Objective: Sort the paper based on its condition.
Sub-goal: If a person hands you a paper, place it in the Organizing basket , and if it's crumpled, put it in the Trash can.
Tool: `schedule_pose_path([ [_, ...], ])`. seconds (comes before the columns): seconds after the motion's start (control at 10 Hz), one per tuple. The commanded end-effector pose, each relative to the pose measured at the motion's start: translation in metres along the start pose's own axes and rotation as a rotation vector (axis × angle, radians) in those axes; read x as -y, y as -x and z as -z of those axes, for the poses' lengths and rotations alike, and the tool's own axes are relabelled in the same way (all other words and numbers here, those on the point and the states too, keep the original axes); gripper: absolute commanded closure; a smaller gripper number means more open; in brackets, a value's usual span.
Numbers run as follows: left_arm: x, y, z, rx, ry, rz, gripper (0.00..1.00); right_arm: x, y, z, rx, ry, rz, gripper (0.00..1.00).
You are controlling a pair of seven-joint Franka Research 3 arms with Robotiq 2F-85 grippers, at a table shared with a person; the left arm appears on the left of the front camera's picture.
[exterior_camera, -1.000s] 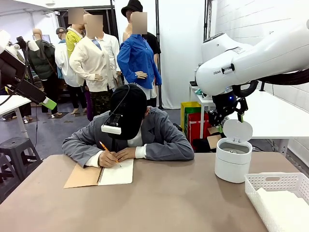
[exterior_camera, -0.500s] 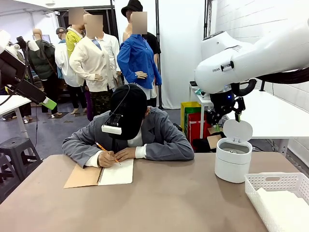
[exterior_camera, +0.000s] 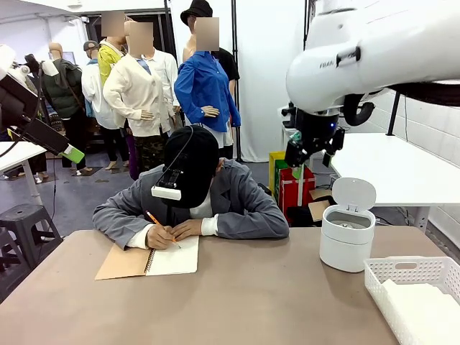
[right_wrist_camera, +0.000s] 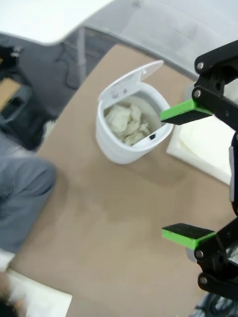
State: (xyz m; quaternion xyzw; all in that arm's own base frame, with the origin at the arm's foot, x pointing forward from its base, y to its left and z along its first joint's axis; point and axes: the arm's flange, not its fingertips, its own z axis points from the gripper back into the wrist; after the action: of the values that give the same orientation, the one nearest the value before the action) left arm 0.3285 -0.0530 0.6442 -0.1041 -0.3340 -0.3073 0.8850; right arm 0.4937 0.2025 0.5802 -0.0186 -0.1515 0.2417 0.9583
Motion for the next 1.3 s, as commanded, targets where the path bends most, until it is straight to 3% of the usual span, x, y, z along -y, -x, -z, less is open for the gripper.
schedule_pose_path([
  [0.0,0.0,0.0,0.0,0.0,-0.001,0.003,0.0,0.0,0.021,-0.006,0.134,-0.124,-0.059,0.0],
  [0.3,0.0,0.0,0.0,0.0,-0.001,0.003,0.0,-0.011,0.02,-0.039,0.326,-0.165,-0.116,0.0],
  [0.5,0.0,0.0,0.0,0.0,-0.001,0.003,0.0,-0.021,0.015,-0.062,0.391,-0.185,-0.183,0.0],
  [1.2,0.0,0.0,0.0,0.0,-0.001,0.003,0.0,-0.048,0.009,-0.09,0.367,-0.338,-0.422,0.0],
])
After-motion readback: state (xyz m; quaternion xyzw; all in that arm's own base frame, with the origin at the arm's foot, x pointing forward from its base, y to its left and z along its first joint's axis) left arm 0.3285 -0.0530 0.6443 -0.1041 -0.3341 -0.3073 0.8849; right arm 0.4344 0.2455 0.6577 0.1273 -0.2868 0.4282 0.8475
